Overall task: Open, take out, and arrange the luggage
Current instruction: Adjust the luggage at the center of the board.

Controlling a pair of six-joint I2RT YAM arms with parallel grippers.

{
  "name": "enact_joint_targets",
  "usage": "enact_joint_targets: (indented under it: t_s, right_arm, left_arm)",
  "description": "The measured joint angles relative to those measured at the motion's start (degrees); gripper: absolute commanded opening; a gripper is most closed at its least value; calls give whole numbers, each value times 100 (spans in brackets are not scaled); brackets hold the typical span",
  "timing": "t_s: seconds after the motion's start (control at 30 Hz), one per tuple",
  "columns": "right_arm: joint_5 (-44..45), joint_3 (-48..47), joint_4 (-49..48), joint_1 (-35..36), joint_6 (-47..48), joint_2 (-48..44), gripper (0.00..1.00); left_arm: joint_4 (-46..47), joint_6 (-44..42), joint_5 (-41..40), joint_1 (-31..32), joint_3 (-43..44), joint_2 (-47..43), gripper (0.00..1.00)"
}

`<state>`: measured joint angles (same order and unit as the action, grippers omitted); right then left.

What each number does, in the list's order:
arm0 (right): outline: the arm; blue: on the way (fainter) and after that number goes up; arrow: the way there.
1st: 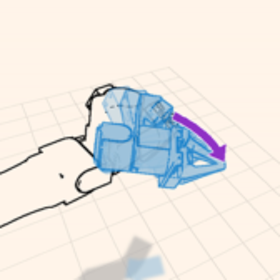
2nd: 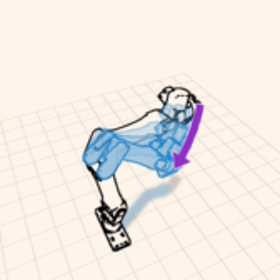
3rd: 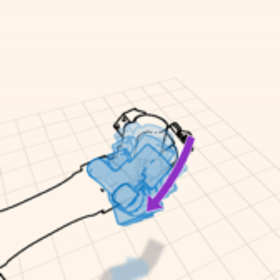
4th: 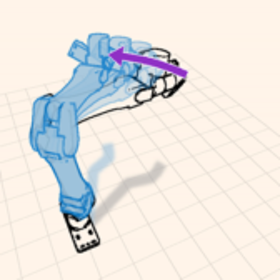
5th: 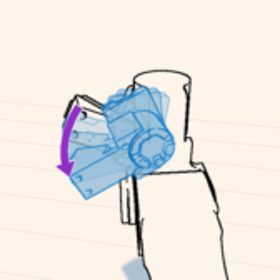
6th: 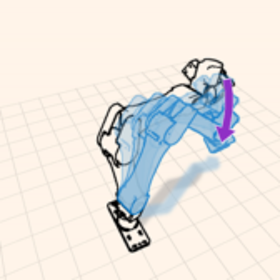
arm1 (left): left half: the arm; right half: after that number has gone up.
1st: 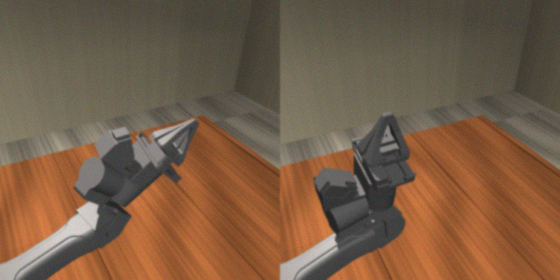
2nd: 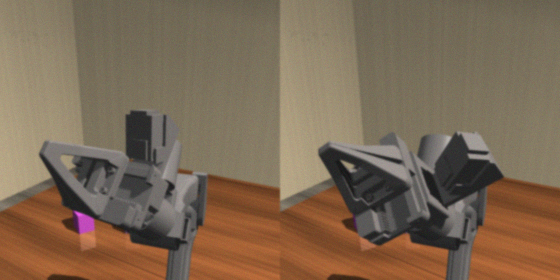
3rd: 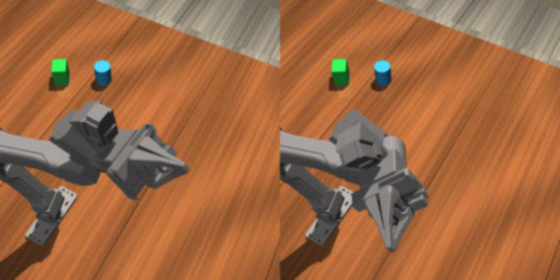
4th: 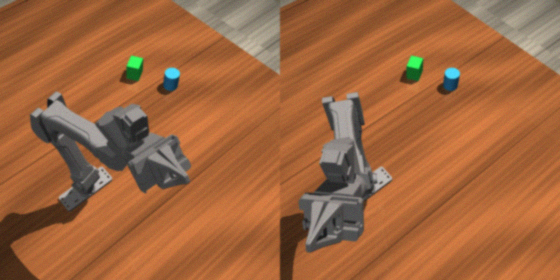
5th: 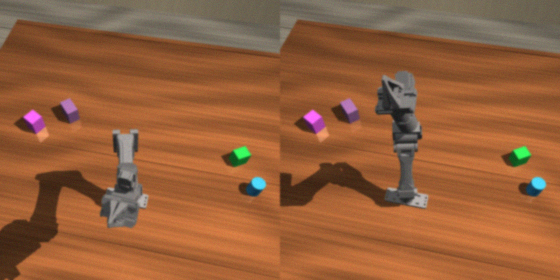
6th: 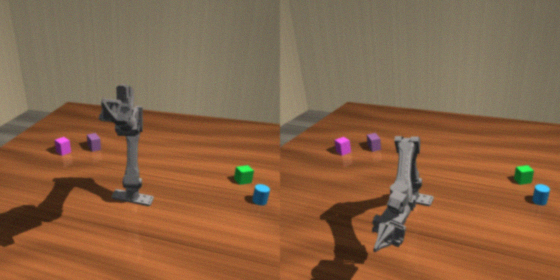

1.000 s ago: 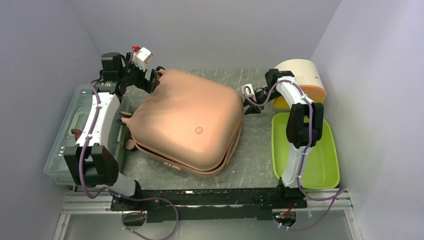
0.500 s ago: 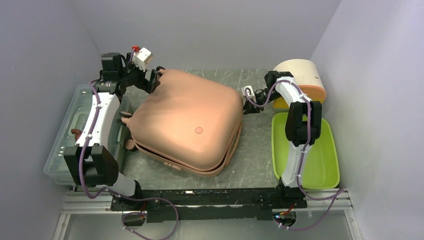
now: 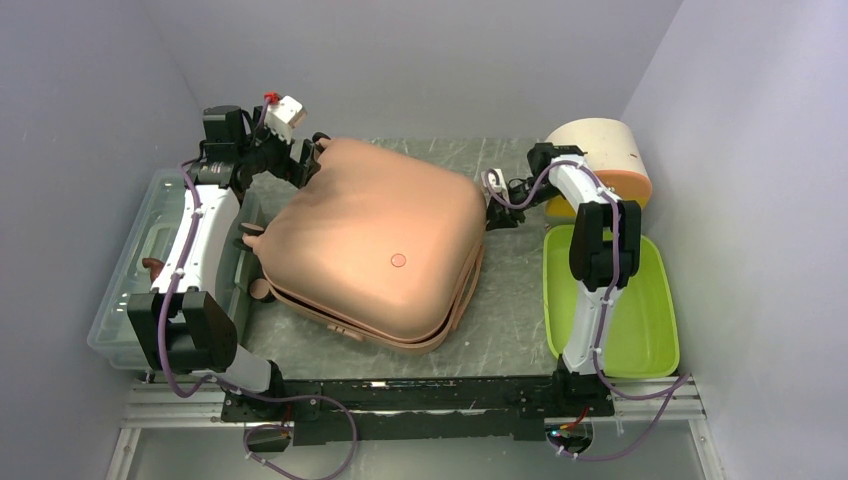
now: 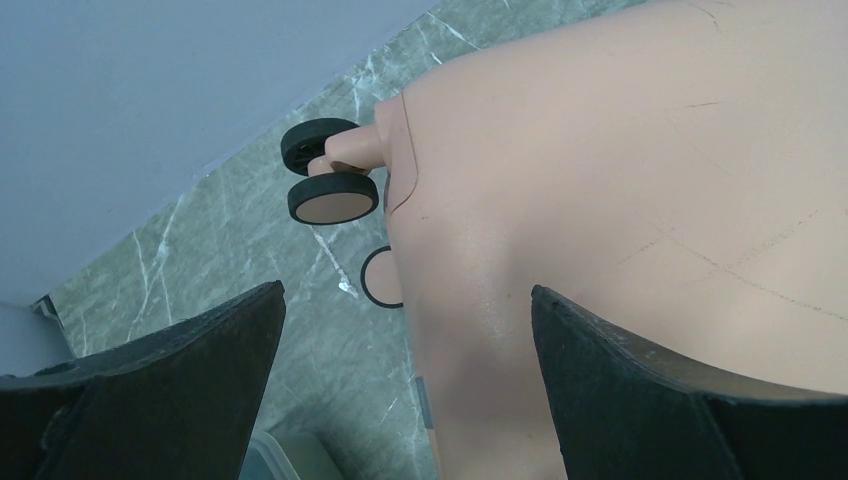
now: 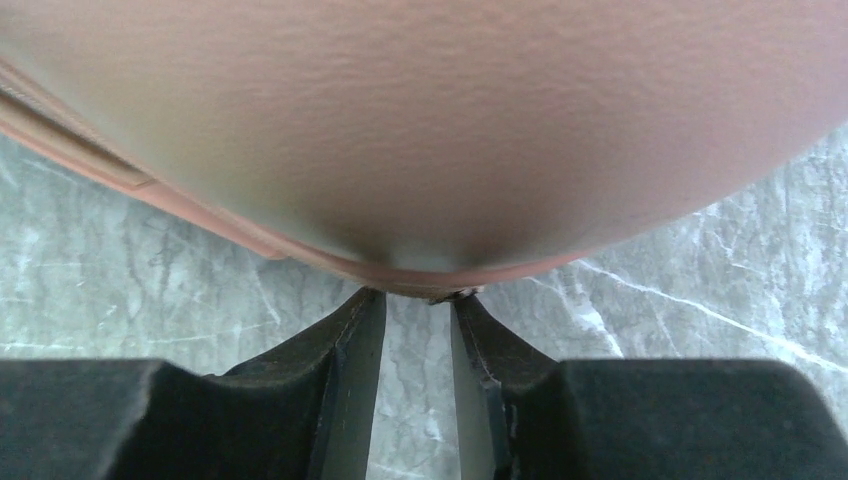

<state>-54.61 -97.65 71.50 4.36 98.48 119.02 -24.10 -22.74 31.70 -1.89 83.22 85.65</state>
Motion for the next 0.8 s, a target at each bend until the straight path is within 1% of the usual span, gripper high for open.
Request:
enact_joint_targets:
  t_s: [0.13,0.23,0.3,0.43,0.53,0.57,0.8]
  right_arm:
    - [-50,149,-527,46,-404,0,35]
    - [-44,175,-645,50,-549,0,33]
    - [-44,177,-649,50,-577,0,28]
    - [-33,168,-603,48,-507,0,10]
    - [13,81,-551,46,-407,2,1]
    - [28,42,-516,46,-374,2,0]
    - [61,-68,-376,50,-267,63,0]
  left_arm:
    - [-55,0,0,0,0,0,99]
    - [-61,0,0,0,0,-2,99]
    - [-61,0,0,0,0,-4,99]
    - [-63,0,0,0,0,-24,99]
    - [-61,-2,2,0,0,-46,99]
    - [-61,-2,0,0,0,-50,99]
    - [-66,-2,2,0,0,-52,99]
